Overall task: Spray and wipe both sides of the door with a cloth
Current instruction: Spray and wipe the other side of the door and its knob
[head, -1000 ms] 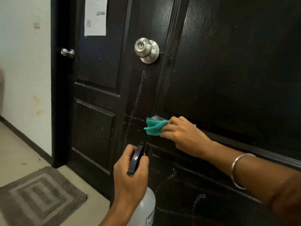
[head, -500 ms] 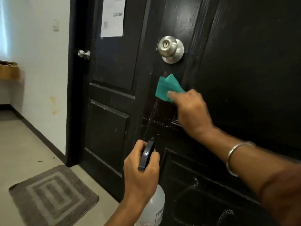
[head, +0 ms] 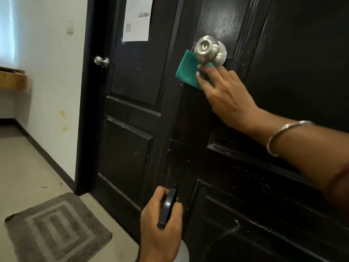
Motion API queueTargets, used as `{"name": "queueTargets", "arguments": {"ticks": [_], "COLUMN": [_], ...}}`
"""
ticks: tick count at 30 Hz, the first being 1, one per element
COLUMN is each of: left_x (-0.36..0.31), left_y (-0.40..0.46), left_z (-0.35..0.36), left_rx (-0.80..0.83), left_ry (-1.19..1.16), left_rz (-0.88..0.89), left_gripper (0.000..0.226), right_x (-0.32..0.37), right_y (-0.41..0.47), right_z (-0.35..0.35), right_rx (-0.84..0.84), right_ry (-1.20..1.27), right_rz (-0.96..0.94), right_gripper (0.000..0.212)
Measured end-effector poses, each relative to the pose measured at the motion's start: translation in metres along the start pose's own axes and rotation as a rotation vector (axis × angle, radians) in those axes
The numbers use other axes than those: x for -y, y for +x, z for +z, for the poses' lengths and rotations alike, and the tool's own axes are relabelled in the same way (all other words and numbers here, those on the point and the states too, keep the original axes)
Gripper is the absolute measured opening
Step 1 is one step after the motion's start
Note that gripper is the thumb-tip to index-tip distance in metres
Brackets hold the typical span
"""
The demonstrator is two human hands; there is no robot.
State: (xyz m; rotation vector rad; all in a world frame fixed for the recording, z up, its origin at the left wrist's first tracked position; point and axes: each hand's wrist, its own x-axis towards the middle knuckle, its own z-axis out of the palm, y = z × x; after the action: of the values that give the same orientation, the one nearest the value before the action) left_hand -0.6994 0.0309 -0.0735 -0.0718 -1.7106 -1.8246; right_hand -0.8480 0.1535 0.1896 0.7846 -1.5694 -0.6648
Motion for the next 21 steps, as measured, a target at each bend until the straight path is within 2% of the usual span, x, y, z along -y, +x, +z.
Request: {"name": "queueTargets", "arguments": {"ticks": [2, 4, 6, 9, 11, 13, 14, 16, 18, 21], "left_x": [0.005, 0.013, 0.02, 0.023, 0.023, 0.026, 0.028, 0.036, 0.045, 0.059], "left_y": [0.0, -0.001, -0.003, -0.01, -0.012, -0.015, -0.016, -0.017, -0.021, -0.033], "left_z": [0.007, 0.012, 0.015, 0.015, 0.011, 0.004, 0.001, -0.005, -0.007, -0.008], "left_rx": [-0.021, -0.029, -0.04, -0.057, -0.058, -0.057, -0.056, -0.047, -0.053, -0.056], "left_ry": [-0.011, -0.011, -0.018, -0.001, 0.029, 0.06, 0.067, 0.065, 0.058, 0.075], "left_rz": [0.006, 0.005, 0.0, -0.023, -0.029, -0.03, -0.028, -0.04, -0.055, -0.077], "left_gripper": [0.019, 0.011, 0.015, 0.01, 0.014, 0.022, 0.025, 0.027, 0.028, 0.029], "right_x": [0.025, 0.053, 0.083, 0.13, 0.141, 0.123, 0.109, 0.08, 0.075, 0.098], "right_y": [-0.005, -0.009, -0.028, -0.086, -0.106, -0.092, -0.077, -0.046, -0.029, -0.037], "right_z": [0.005, 0.009, 0.013, 0.017, 0.016, 0.015, 0.015, 0.019, 0.022, 0.026], "right_rx": [0.009, 0.042, 0.088, 0.24, 0.377, 0.366, 0.301, 0.169, 0.146, 0.182], "right_ry": [0.061, 0.16, 0.257, 0.427, 0.431, 0.366, 0.333, 0.264, 0.191, 0.185], "right_rz": [0.196, 0.241, 0.096, -0.2, -0.415, -0.551, -0.49, -0.238, -0.072, 0.011], "right_gripper": [0.049, 0.045, 0.037, 0.029, 0.029, 0.025, 0.025, 0.039, 0.043, 0.034]}}
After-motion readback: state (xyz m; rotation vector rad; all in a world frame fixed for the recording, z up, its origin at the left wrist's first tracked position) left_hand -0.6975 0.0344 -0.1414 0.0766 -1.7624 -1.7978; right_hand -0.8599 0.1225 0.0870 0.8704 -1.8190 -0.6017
